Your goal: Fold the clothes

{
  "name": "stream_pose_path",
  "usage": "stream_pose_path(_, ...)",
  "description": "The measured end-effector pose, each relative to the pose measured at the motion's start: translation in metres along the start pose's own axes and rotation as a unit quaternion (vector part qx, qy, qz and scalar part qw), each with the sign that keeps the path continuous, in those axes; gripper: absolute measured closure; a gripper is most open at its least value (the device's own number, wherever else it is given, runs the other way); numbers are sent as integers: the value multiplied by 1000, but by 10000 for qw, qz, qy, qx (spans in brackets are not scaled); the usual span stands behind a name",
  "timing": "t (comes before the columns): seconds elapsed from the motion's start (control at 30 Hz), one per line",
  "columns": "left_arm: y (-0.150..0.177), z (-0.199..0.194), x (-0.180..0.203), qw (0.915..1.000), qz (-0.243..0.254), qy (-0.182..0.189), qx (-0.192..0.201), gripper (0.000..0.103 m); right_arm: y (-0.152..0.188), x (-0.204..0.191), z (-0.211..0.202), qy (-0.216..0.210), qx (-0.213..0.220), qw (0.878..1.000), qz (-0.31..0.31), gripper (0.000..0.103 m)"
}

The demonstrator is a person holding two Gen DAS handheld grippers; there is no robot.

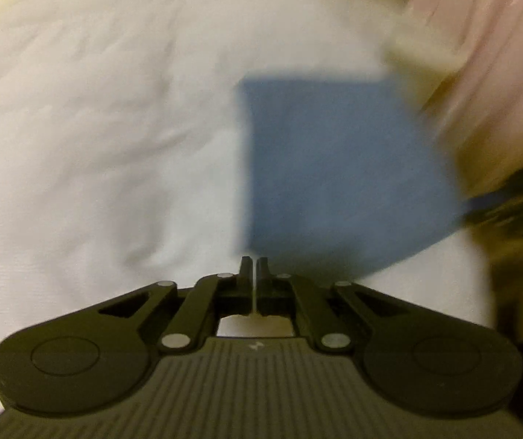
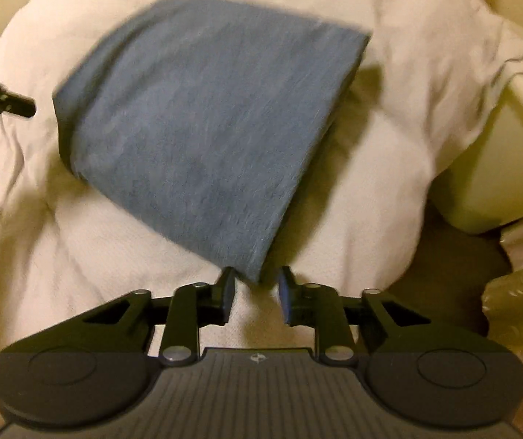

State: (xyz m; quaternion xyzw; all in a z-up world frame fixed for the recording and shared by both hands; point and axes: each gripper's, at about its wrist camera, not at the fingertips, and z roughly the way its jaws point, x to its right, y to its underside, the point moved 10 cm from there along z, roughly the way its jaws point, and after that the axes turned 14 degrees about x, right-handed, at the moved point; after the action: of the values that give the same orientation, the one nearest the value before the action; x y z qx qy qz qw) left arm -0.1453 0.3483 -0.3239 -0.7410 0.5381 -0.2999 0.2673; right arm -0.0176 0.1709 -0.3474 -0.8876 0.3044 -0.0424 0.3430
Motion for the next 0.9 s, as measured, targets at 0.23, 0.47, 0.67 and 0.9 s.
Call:
stream_pose_path(0.23,23,78,-21,9962,-524,-666,-186,101,-8,3,16,-64,123,9997,201,78)
stream_pose_path(0.47,15,66,-51,9755,-1569,-1541,90,99,14,30,27,-142,-386,9909,1283,62)
stream_pose_path(0.67,47,17,-10,9389,-2980,-1722,-39,94,23,44,3,-126,-695,9844,1609,61)
stream_pose_path(0.9,87,-11,71,8801,-4403,-1704,-497,82,16,46,-17,-450,-1260,9800,1471,42)
